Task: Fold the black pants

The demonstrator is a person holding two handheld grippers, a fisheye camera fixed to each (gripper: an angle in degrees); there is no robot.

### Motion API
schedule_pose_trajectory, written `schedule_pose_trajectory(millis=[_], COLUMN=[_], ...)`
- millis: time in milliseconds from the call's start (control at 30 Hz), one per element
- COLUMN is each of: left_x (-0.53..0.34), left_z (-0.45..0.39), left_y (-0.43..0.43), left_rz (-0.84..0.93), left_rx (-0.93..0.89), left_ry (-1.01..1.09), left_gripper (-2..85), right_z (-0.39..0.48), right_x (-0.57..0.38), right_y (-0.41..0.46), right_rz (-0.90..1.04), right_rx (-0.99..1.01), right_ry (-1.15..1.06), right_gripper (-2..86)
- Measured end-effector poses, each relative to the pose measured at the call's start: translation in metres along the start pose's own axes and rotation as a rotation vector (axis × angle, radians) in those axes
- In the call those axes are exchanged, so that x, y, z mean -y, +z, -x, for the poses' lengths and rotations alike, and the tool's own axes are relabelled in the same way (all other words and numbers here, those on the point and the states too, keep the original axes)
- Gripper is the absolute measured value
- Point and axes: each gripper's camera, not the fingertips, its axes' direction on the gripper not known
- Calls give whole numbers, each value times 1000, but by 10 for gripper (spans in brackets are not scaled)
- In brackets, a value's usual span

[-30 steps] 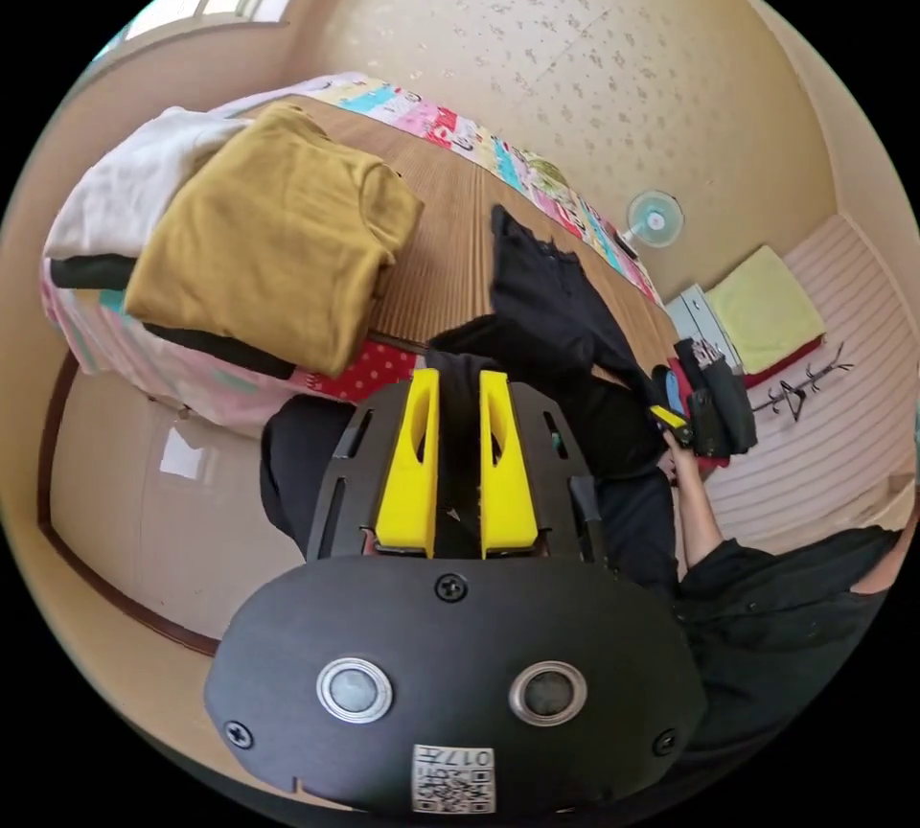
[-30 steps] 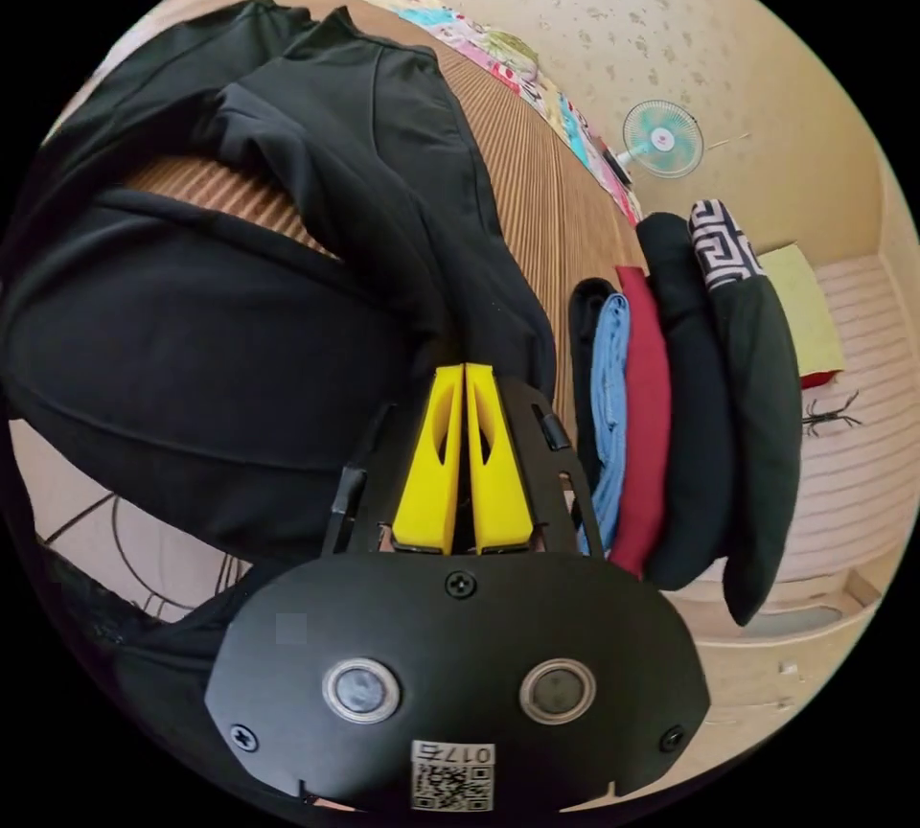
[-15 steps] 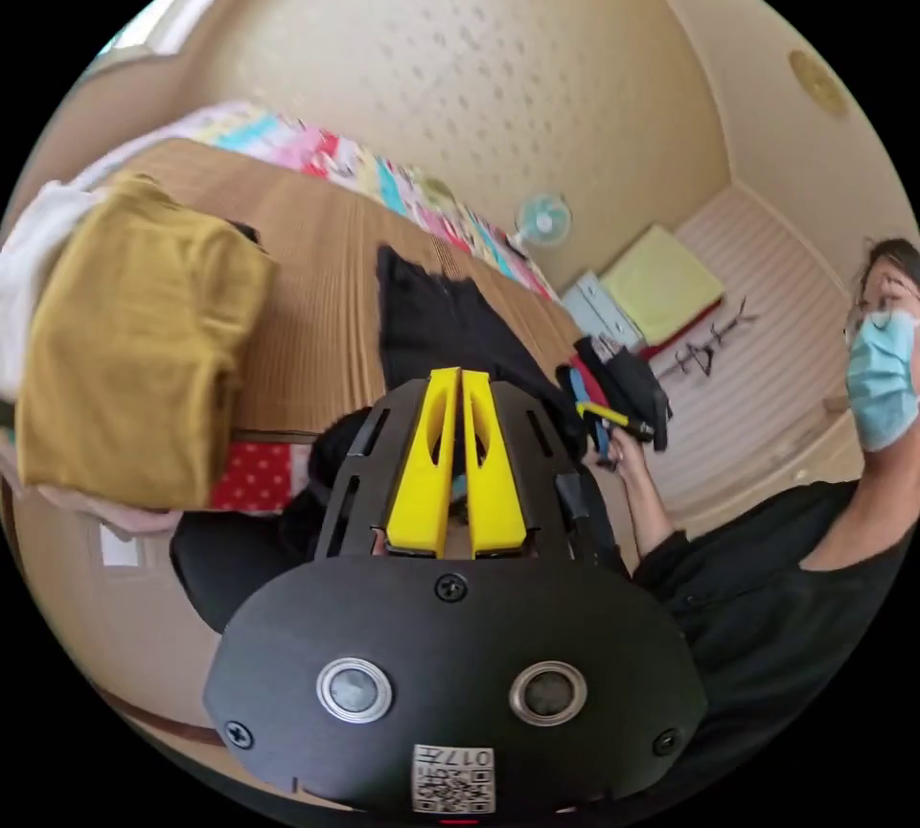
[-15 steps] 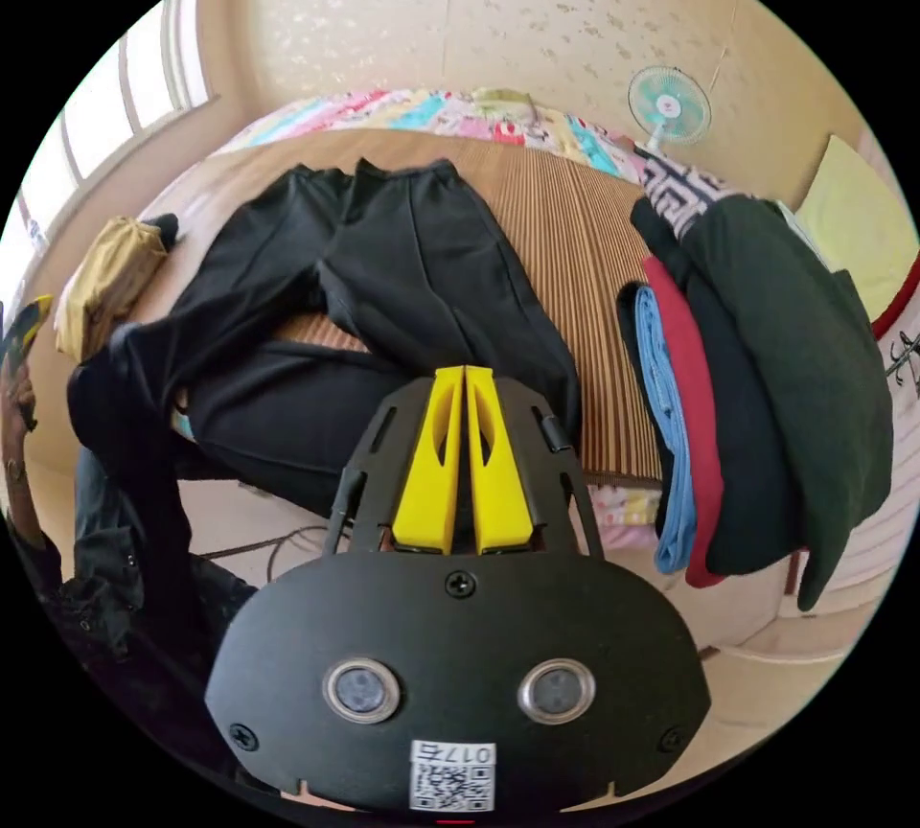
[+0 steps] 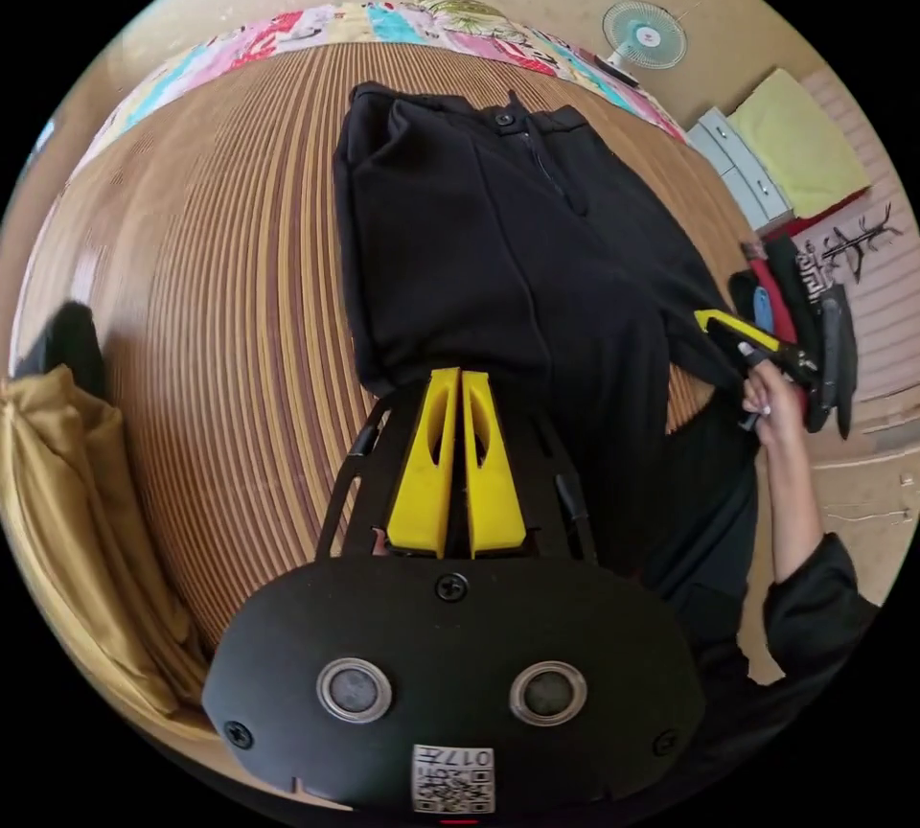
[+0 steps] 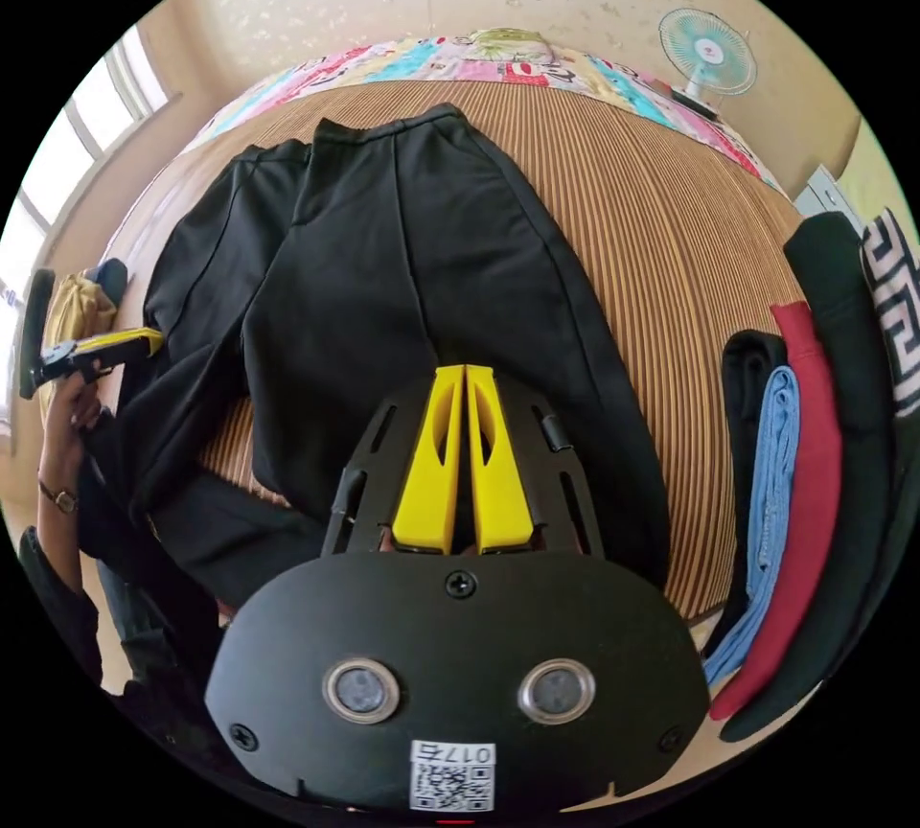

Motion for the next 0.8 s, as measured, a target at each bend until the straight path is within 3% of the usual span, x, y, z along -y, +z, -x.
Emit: schedule_pose_trajectory(millis=[67,133,333,567,633,733,800], left_x=[27,51,110,124,113,26,-38], left_z=[-18,-22,-6,-23,-16,17,14], left_y=[7,12,24,24,13,-41,-73], left_rz=[-29,-30,-84,-104,-137,-459,-560], left_rx=[165,218,220,351,299,30,-79], left_ry=[31,14,-88,-84,-144,-385,-374], left_gripper=[-10,-10,-10,-10,-10,-10,-10], right_z=[-16,-22,-26,-77,-87,-100,-106], right_x=[24,41,89,107,103,96,92], right_y=[7,13,28,34,33,31,30], right_rz=[-12,-37,-105,-128,-134,-146,-154], right_rx=[78,90,30,284,331,404,445], right_ry=[61,64,11,127,140,152,164], right_gripper=[3,3,3,3,3,3,2])
